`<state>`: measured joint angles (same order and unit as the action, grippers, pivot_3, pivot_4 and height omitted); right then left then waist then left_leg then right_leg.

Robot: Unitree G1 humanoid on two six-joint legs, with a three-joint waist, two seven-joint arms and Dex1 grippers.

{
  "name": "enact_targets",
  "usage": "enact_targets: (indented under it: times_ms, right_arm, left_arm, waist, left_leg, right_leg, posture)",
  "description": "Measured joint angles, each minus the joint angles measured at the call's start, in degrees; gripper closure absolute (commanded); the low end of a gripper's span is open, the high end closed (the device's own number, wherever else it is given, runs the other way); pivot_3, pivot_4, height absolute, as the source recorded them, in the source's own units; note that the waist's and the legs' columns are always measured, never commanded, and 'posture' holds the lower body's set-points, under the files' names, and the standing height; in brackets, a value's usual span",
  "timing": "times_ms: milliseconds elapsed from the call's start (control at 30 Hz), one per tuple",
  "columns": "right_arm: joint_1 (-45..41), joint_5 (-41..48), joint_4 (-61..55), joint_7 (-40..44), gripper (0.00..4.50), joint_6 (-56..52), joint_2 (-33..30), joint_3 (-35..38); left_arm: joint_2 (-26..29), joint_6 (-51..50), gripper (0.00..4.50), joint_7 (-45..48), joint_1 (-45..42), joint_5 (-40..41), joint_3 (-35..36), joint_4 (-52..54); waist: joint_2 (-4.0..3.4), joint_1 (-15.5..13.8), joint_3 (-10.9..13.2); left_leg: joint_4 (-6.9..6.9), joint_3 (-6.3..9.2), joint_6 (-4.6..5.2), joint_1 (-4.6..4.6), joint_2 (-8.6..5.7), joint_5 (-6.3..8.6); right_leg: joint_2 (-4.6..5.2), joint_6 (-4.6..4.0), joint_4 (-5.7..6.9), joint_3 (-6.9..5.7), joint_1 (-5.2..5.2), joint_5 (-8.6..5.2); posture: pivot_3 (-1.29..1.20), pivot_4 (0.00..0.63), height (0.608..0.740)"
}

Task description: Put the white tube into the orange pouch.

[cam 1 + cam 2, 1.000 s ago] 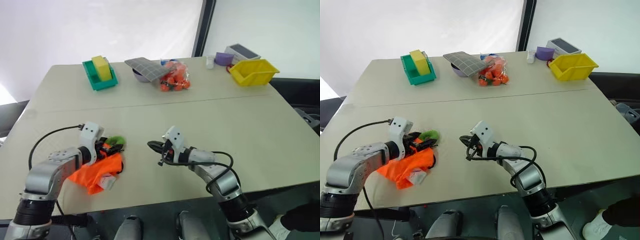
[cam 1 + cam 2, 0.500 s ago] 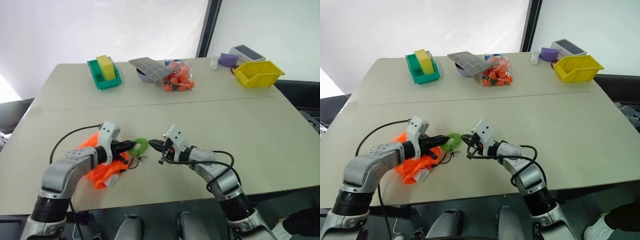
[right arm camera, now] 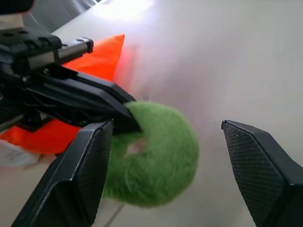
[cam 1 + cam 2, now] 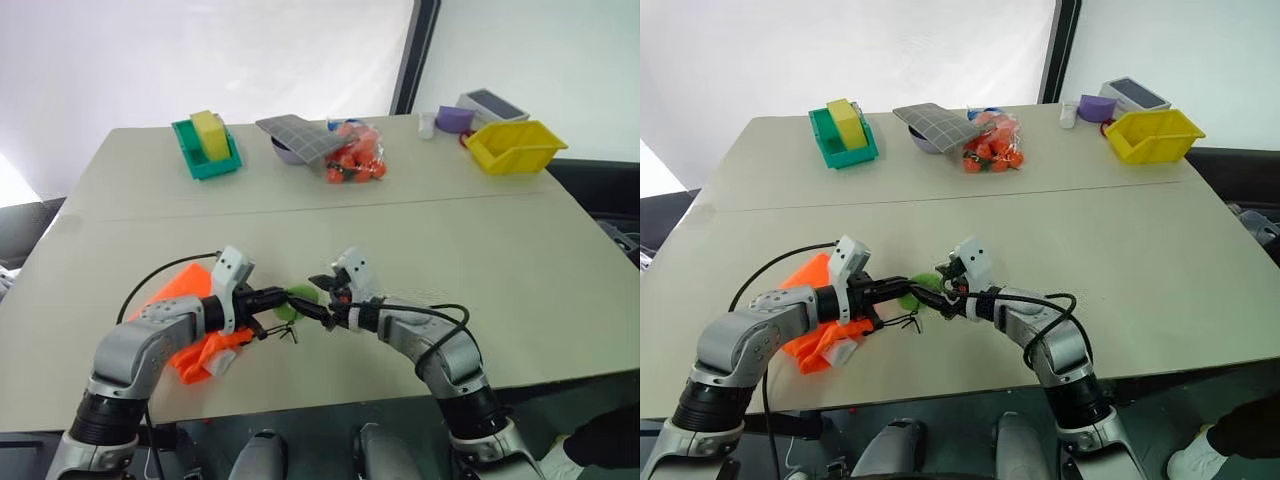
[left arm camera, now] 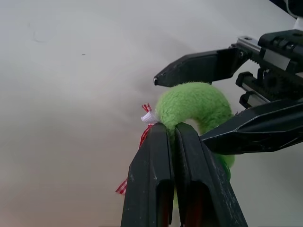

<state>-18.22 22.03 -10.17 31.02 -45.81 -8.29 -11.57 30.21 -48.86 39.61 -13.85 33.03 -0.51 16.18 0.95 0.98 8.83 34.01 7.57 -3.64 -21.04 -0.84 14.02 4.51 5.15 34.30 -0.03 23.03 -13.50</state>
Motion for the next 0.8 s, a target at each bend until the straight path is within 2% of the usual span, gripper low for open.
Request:
enact_targets:
  times_ms: [67, 200, 233, 267, 367, 533, 633, 800]
  right_arm:
    - [0.3, 1.9, -0.1, 0.1, 1.52, -2.0, 0.0, 1.0]
    - [0.8, 4.3, -1.4, 0.1, 3.64, -4.3, -0.1, 2.0]
    - [0.8, 4.4, -1.4, 0.1, 4.03, -4.5, -0.1, 2.1]
    - [0.8, 4.7, -1.4, 0.0, 4.5, -4.6, -0.1, 2.2]
    - [0.8, 5.2, -1.4, -0.1, 4.5, -4.7, -0.2, 2.2]
    - [0.7, 5.2, -1.4, -1.3, 4.5, -3.6, 0.0, 2.4]
    - [0.5, 5.1, -1.2, -3.0, 4.5, -1.7, 0.4, 4.5]
    - [0.2, 6.3, -0.2, -4.6, 4.5, 0.0, 1.1, 9.7]
  left_arm:
    - [0.3, 0.9, 4.5, 0.1, 0.5, -0.3, -0.2, 0.0]
    - [0.6, 2.3, 4.5, 0.1, 1.3, -1.5, -0.7, 0.1]
    - [0.6, 2.5, 4.5, 0.0, 1.4, -1.5, -0.7, 0.1]
    - [0.6, 3.0, 4.17, 0.0, 1.5, -1.6, -0.7, 0.1]
    - [-1.0, 3.3, 3.04, -0.4, 1.9, -0.9, 0.4, 0.1]
    - [-2.7, 3.3, 0.62, -3.1, 1.7, 1.2, 5.5, 0.1]
    - [-0.6, 3.2, 0.62, -3.3, 3.3, 3.1, 9.9, 3.7]
    - [6.1, 4.4, 0.62, -0.2, 16.3, 3.8, 12.4, 15.2]
  waist:
    - [0.0, 0.0, 0.0]
    - [-0.01, 0.1, 0.0]
    - [-0.01, 0.0, 0.0]
    - [-0.01, 0.0, 0.0]
    - [-0.01, 0.0, 0.0]
    - [-0.01, 0.1, 0.0]
    - [-0.01, 0.2, 0.0]
    - [-0.07, 0.1, 0.0]
  left_leg:
    - [0.0, 0.0, 0.0, 0.0, 0.0, 0.0]
    - [-0.01, 0.0, 0.0, 0.0, 0.0, 0.0]
    - [-0.01, 0.0, 0.0, 0.0, 0.0, 0.0]
    - [-0.01, 0.0, 0.0, 0.0, 0.0, 0.0]
    - [0.0, 0.0, 0.0, -0.02, 0.0, 0.0]
    - [0.0, 0.0, 0.0, -0.01, 0.0, 0.0]
    - [-0.02, 0.0, 0.0, -0.02, 0.01, 0.0]
    - [-0.08, -0.07, 0.0, -0.09, 0.0, 0.01]
  right_leg:
    - [0.0, 0.0, 0.0, 0.0, 0.0, -0.01]
    - [0.0, 0.06, 0.0, 0.0, 0.01, -0.04]
    - [0.0, 0.06, 0.0, 0.0, 0.01, -0.04]
    - [0.0, 0.07, 0.0, 0.0, 0.01, -0.05]
    - [0.0, 0.07, -0.01, 0.0, 0.01, -0.05]
    - [0.0, 0.07, 0.01, 0.0, 0.02, -0.04]
    - [0.0, 0.06, 0.0, 0.0, 0.04, -0.03]
    - [0.05, -0.01, -0.1, 0.02, 0.07, -0.02]
  posture:
    - [0.0, 0.15, 0.74]
    - [0.0, 0.15, 0.74]
    - [0.0, 0.15, 0.74]
    - [0.0, 0.15, 0.74]
    - [0.0, 0.15, 0.74]
    - [0.0, 0.15, 0.74]
    - [0.0, 0.15, 0.74]
    - [0.0, 0.15, 0.74]
